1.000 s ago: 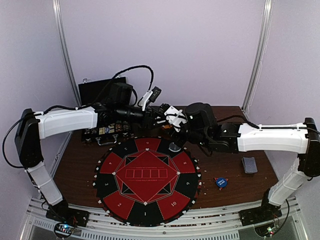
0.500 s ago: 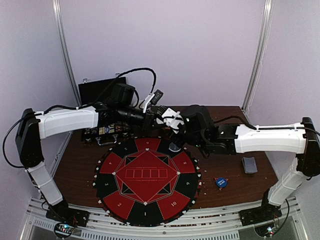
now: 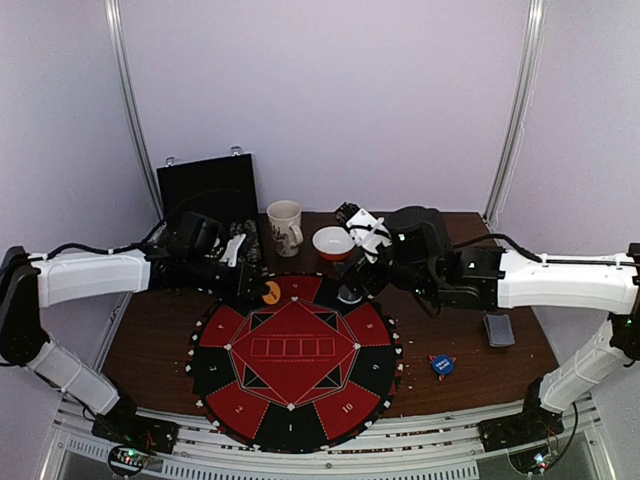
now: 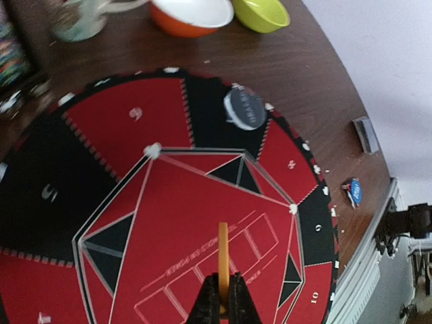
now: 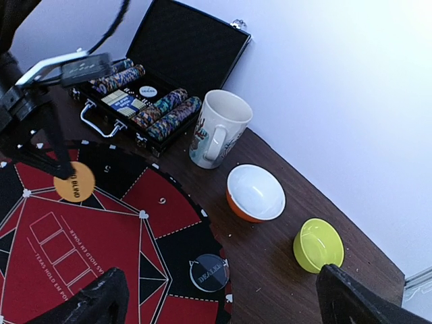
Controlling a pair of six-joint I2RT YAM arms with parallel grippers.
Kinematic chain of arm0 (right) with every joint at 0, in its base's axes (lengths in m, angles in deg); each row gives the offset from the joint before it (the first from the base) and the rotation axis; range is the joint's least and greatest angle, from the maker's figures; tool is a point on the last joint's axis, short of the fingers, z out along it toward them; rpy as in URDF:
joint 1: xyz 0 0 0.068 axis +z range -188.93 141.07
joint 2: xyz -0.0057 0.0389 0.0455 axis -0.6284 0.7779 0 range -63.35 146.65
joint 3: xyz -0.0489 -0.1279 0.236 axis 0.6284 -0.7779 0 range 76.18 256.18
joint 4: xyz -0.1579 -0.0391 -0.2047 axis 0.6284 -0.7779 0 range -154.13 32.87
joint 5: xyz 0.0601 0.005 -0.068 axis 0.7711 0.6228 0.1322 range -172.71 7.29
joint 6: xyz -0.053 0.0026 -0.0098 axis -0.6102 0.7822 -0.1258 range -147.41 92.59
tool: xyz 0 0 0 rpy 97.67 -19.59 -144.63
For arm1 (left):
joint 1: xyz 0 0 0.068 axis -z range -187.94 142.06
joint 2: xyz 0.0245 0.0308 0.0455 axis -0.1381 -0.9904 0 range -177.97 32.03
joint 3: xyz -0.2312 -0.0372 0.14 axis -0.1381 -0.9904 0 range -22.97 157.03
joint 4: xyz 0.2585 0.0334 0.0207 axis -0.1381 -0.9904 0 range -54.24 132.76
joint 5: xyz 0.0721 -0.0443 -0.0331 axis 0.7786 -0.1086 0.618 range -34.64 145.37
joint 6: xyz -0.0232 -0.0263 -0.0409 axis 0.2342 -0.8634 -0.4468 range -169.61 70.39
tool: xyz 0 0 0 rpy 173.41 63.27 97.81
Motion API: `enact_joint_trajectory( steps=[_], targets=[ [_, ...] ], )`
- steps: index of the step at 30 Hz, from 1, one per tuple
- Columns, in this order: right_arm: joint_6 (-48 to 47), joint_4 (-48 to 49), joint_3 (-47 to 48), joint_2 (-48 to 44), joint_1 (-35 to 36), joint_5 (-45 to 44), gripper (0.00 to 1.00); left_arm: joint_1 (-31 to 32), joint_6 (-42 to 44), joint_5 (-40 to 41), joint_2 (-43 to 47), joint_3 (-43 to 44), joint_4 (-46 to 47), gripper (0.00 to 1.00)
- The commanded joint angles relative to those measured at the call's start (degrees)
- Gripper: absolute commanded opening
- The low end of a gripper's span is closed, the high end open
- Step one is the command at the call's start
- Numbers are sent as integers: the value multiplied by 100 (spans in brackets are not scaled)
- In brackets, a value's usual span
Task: Distribute texas hold em gaming equipment
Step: Pass from the right arm to the left, then place the big blind button at position 3.
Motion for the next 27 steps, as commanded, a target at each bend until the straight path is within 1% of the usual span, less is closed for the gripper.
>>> enact_joint_trajectory(
  steps=[1,4,7,11,15,18,19,21,22,24,27],
  targets=[
    [376,-166,-219,-437,-178,294,100,-27,-1298,973,1365,-935,-1174,0],
    [502,-44,-372,-522,-267,536,100,-184,-1892,1039,2085,-1615,-1606,0],
    [556,-14,-459,-511,-306,717,100,-314,-2362,1081,2656,-2011,-1960,0],
    [529,-47,-635,-570,-323,877,100,-627,-2895,1129,3125,-2304,-2465,0],
    [521,114,-864,-684,-344,810,100,-970,-3270,972,3494,-2557,-2351,0],
    [577,84,-899,-708,-374,834,100,-1217,-3381,1214,3691,-2666,-2545,0],
    [591,79,-909,-716,-390,850,100,-1446,-3383,1160,3775,-2756,-2486,0],
    [616,50,-933,-728,-442,926,100,-1684,-3465,1076,3892,-2994,-2374,0],
    [613,22,-949,-739,-464,943,100,-1779,-3542,1037,3942,-3120,-2159,0],
    [600,-13,-984,-764,-513,927,100,-1835,-3740,948,3948,-3361,-1753,0],
    [634,-61,-1005,-802,-614,937,100,-1908,-3909,883,3726,-3559,-1300,0]
  ],
)
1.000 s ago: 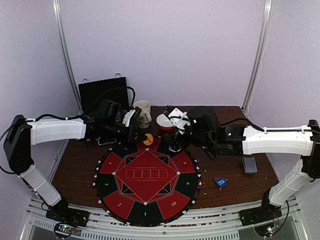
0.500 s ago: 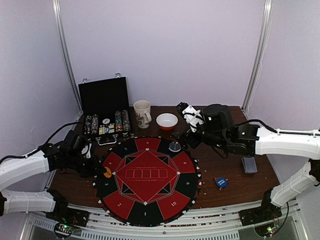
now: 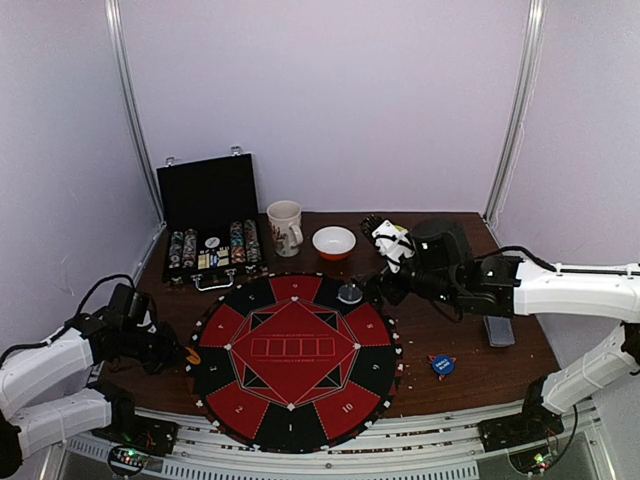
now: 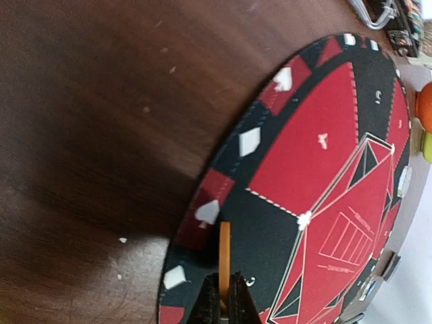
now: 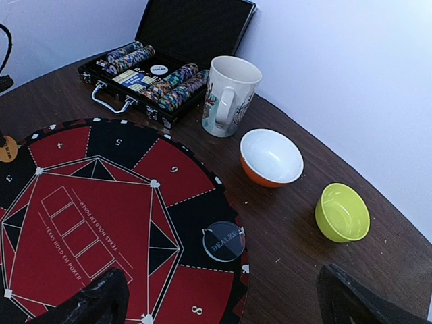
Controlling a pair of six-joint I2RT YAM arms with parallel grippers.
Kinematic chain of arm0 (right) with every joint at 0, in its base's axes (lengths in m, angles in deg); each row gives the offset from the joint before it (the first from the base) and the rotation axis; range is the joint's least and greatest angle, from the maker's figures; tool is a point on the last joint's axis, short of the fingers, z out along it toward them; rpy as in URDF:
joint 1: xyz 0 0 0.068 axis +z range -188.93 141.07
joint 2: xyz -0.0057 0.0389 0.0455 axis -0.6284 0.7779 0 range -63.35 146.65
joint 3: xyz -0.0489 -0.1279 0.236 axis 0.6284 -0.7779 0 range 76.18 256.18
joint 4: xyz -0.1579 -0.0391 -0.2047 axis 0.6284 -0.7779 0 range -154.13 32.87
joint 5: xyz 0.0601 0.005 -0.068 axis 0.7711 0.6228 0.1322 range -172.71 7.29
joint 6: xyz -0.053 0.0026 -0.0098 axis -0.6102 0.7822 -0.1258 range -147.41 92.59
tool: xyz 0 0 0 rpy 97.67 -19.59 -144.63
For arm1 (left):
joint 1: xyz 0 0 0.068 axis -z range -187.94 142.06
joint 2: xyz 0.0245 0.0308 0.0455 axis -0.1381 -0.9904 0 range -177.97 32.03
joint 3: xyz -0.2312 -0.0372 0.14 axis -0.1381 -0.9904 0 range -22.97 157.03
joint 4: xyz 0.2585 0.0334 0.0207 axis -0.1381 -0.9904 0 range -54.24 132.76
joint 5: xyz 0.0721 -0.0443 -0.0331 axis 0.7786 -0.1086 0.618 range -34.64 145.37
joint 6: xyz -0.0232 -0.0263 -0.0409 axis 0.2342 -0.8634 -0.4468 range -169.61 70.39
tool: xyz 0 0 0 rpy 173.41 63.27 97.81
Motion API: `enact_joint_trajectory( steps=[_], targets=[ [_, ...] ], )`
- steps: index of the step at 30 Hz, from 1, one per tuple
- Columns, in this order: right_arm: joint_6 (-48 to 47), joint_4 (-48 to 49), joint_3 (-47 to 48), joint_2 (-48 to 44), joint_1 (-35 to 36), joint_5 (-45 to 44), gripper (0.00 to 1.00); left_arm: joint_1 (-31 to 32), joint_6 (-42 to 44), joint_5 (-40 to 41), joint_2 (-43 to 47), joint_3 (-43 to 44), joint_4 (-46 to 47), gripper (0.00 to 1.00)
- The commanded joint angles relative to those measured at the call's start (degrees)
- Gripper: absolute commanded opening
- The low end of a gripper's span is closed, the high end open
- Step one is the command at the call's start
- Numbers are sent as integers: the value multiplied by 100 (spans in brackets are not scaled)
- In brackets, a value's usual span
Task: Distribute texas hold em gaming equipment
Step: Place the big blind button at position 3.
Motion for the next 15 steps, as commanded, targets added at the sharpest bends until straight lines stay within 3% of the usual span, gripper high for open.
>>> enact_joint_trajectory(
  steps=[1,4,9,15],
  targets=[
    [109,-133,-49,-161,-150,88,100,-94,-369,-154,-253,-236,931,0],
    [110,-153,-80,-254,-186,77,100,-93,-234,-102,-468,-130,901,0],
    [224,-179,-26,-272,-303,316,100,-94,-469,592,10,102,-104,0],
    [339,-612,250,-195,-358,196,100,-94,-947,335,490,-349,-252,0]
  ],
)
